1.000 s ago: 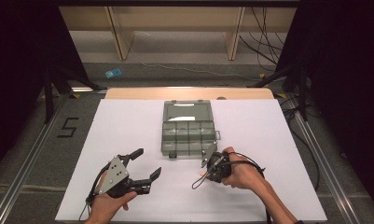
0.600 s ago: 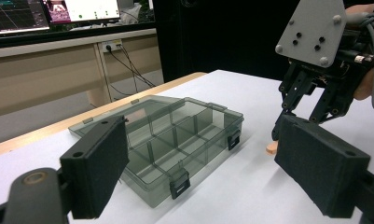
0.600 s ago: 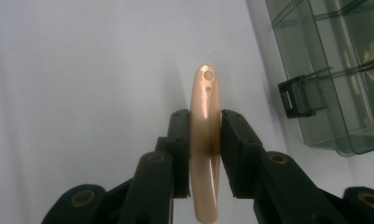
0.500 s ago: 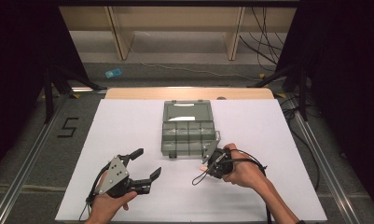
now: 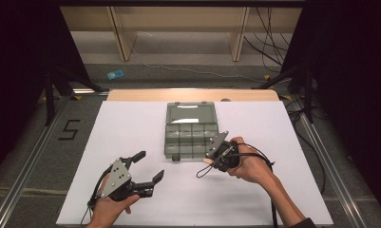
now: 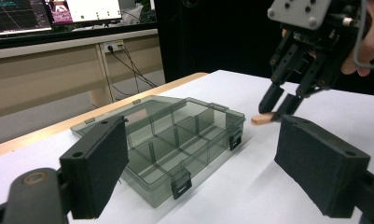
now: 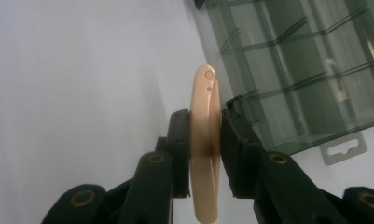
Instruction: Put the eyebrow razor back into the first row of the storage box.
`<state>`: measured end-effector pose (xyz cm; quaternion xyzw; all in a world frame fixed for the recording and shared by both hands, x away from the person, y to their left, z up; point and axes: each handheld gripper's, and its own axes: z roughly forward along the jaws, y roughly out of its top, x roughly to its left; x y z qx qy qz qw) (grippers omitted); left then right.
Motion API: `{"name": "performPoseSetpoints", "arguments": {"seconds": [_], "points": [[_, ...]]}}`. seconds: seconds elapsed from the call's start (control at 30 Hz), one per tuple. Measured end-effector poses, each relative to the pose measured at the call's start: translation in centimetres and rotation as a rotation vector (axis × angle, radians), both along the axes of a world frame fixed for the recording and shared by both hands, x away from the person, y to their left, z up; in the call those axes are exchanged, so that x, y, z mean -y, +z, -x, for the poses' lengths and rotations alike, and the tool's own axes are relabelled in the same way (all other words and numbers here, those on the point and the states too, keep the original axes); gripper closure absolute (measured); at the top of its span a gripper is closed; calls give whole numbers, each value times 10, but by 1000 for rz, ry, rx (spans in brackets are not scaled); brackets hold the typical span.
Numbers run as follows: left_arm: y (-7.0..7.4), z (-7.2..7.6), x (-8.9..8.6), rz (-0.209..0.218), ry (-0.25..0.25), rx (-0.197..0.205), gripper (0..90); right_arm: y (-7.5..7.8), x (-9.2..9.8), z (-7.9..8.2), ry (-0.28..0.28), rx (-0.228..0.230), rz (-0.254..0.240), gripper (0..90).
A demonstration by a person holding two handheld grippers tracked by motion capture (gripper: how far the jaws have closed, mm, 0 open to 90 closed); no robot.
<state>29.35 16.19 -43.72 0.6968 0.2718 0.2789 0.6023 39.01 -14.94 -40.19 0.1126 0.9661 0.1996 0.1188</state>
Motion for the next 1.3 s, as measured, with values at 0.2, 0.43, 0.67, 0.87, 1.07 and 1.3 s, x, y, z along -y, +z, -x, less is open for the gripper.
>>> {"name": "performPoseSetpoints", "arguments": {"seconds": [0.2, 0.43, 0.67, 0.87, 1.07, 1.3], "points": [[0, 0, 0, 3, 0, 1, 162, 13, -7, -9, 8, 32, -8, 743], [0, 1, 0, 6, -1, 3, 162, 20, -13, -20, 4, 45, -4, 744], [0, 0, 0, 15, -5, 7, 162, 19, -12, -26, -10, 44, -9, 743], [1, 1, 0, 5, 0, 1, 163, 23, -12, -35, -22, 53, -10, 743], [0, 0, 0, 16, -7, 7, 163, 23, -14, -47, -46, 57, 3, 743], [1, 1, 0, 8, 0, 1, 163, 26, -15, -59, -68, 67, 19, 743]]}}
